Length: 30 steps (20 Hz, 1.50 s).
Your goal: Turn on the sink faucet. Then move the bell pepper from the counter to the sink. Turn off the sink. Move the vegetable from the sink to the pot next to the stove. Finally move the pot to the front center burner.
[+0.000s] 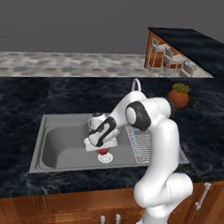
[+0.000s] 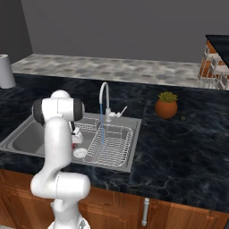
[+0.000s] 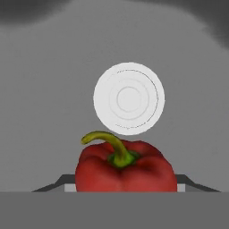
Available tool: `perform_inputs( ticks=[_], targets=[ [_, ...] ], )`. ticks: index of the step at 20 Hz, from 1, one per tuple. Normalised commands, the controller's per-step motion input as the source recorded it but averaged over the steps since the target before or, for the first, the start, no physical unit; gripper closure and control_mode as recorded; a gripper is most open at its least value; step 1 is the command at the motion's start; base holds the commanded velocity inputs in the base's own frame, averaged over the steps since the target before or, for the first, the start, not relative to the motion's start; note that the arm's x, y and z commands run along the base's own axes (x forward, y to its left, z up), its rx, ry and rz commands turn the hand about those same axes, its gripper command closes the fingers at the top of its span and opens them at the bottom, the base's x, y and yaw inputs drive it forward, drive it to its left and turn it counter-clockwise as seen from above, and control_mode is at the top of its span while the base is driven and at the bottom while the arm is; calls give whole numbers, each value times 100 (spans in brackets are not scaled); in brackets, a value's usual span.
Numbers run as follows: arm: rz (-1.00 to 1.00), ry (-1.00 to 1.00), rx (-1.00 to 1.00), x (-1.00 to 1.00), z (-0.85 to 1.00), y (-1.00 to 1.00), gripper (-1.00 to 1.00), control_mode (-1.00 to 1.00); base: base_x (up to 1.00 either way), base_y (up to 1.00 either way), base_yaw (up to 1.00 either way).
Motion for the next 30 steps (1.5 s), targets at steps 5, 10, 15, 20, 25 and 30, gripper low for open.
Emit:
perform_inputs(
  ticks=[5, 10, 15, 20, 25, 30],
  targets=[
    [0, 0, 0, 24, -31, 10, 100, -100, 0, 0, 0],
    [0, 0, 0, 21, -26, 11, 100, -100, 0, 0, 0],
    [0, 0, 0, 28, -23, 15, 100, -100, 0, 0, 0],
    [0, 0, 0, 31, -26, 17, 100, -100, 0, 0, 0],
    [0, 0, -1, 20, -38, 19, 100, -100, 0, 0, 0],
    [0, 0, 0, 9, -35, 8, -100, -100, 0, 0, 0]
  ],
)
